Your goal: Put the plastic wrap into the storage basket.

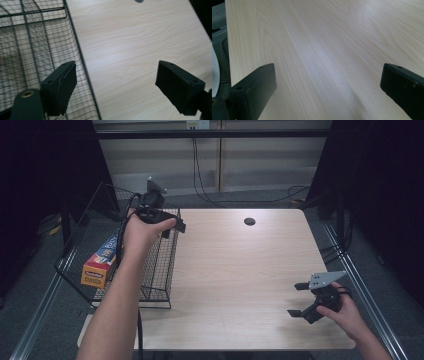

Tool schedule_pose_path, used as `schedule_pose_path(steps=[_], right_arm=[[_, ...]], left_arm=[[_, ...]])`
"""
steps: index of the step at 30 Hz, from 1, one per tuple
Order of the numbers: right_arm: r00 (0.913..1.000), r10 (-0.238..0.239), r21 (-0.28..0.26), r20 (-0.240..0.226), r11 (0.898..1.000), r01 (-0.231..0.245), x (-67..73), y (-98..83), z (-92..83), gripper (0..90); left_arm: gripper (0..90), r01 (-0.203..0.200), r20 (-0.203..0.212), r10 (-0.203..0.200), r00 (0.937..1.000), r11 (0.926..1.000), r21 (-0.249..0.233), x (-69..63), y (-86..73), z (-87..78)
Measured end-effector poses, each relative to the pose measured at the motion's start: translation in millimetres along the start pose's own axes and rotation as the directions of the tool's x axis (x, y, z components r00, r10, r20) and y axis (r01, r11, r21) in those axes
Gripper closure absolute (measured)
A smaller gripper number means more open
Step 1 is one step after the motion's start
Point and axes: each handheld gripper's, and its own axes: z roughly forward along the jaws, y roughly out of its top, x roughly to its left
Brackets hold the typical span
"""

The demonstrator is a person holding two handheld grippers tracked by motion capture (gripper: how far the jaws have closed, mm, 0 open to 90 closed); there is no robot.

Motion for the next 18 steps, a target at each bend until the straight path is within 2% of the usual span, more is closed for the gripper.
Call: schedule_pose_path(steps=[3,5,8,9,15,16,18], right_arm=[[1.0,-0.002,-0.005,0.001,1.0,0.002,-0.2,0.2,-0.6,0.1],[1.0,-0.001,-0.005,0.001,1.0,0.001,-0.5,0.1,-0.7,0.2],[1.0,-0.002,-0.002,0.001,1.0,0.002,-0.5,0.0,-0.1,0.1],[1.0,-0.003,-0.001,0.004,1.0,0.003,-0.4,0.1,0.0,0.2],[1.0,-0.002,-0.004,0.002,1.0,0.002,-0.3,0.0,-0.4,0.1],[1.0,-0.002,-0.004,0.001,1.0,0.002,-0.6,0.0,-0.5,0.1],[1.0,0.001,-0.003,0.003,1.0,-0.001,-0.5,-0.1,-0.4,0.1]], left_arm=[[16.6,-0.012,0.008,0.012,0.9999,0.9999,-0.008,-6.8,-0.3,5.4],[16.2,-0.034,0.016,0.034,0.9993,0.9994,0.002,-11.2,-0.3,8.9],[16.3,-0.037,0.04,0.037,0.9985,0.9993,-0.002,-18.0,-1.0,15.1],[16.7,-0.053,0.042,0.052,0.9977,0.9986,0.007,-19.5,-1.2,16.9],[16.2,-0.081,0.073,0.081,0.9941,0.9967,-0.001,-32.3,-4.0,27.4],[16.2,-0.076,0.078,0.076,0.994,0.9971,-0.01,-35.0,-4.6,28.9],[16.2,-0.094,0.088,0.094,0.9917,0.9955,-0.01,-38.1,-5.1,30.9]])
